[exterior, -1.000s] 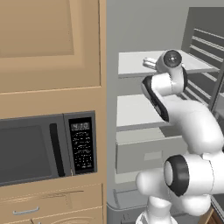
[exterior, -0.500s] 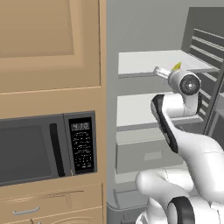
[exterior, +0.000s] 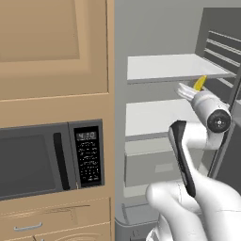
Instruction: There is a bowl on the dining counter. Grab a lemon wedge from the fridge and place it in the bowl. Then get the liquor bottle and glass cup from the cabinet and place them next to the bowl.
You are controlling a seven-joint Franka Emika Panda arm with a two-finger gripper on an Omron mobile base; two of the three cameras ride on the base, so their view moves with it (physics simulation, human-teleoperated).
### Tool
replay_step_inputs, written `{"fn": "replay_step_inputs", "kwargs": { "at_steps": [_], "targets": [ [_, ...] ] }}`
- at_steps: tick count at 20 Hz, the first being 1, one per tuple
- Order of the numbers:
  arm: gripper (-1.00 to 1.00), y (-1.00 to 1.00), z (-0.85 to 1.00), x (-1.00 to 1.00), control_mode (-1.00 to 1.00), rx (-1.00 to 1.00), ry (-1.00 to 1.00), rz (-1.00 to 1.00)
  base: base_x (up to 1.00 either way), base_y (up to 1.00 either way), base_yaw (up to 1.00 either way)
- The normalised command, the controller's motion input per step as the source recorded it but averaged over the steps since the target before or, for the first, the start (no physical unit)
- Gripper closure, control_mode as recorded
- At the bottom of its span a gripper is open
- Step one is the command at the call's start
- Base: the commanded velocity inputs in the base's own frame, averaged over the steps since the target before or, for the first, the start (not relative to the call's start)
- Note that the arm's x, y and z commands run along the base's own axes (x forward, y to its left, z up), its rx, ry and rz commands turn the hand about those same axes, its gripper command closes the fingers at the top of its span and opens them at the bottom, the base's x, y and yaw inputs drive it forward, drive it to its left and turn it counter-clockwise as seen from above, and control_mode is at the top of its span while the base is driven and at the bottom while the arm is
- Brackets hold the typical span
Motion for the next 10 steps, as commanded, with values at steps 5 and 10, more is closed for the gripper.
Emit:
{"fn": "replay_step_inputs", "kwargs": {
  "at_steps": [5,10],
  "targets": [
    [1.00,0.00,0.00,-0.45,-1.00,0.00,-0.02,0.00,0.00,0.00,0.00],
    [1.00,0.00,0.02,-0.52,-1.00,0.00,-0.08,0.00,0.00,0.00,0.00]
  ]
}}
